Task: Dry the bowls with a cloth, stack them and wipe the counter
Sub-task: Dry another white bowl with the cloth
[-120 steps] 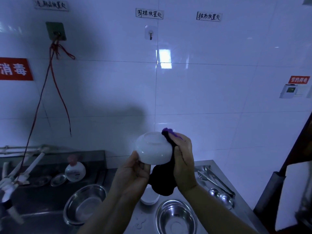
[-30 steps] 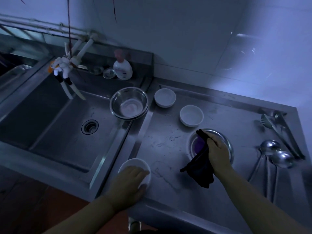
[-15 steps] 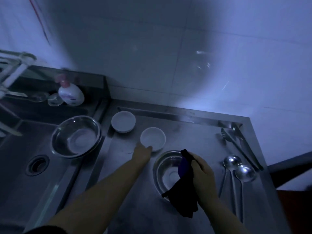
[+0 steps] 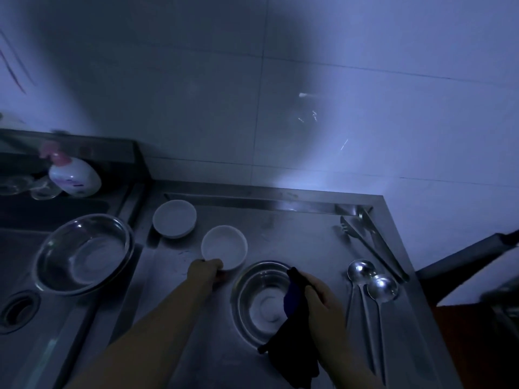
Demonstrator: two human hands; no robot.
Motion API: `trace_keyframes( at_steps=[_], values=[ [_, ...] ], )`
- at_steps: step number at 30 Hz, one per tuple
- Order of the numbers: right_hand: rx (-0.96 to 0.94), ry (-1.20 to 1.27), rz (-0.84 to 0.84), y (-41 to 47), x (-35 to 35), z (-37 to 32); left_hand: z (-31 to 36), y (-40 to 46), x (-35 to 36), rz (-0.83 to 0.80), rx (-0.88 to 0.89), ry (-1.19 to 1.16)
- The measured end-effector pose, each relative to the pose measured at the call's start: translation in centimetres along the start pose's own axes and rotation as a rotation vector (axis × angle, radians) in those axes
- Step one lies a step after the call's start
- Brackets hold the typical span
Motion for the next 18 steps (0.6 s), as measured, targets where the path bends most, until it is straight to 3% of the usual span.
trace_keyframes(
  at_steps=[7,13,15,18],
  values=[
    [-0.048,-0.028,-0.034,-2.5,2.4,-2.2,3.9,-3.6,-5.0,-0.219,0.234,0.047],
    [-0.153,-0.112,-0.033,-5.3,4.6,-4.4,9.0,-9.7,-8.7,-0.103,0.899,0.742],
    [-0.187,-0.15,-0.05,-6.7,5.3,-5.1,10.0,-12.1,-9.3,-0.095,1.087,0.862],
    [-0.289,-0.26,-0.043,-8.7,6.5,-6.7,10.9,-15.4,-10.4,-0.061,1.234,0.921]
  ],
)
Point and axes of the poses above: each hand's wrist, its own y-axis towards the middle knuckle, its own x-axis out of the palm, z = x × y, the point moved 5 cm from there along y, towards the middle knuckle, and after that the axes turned 4 degrees about x, right-handed, at the moved point
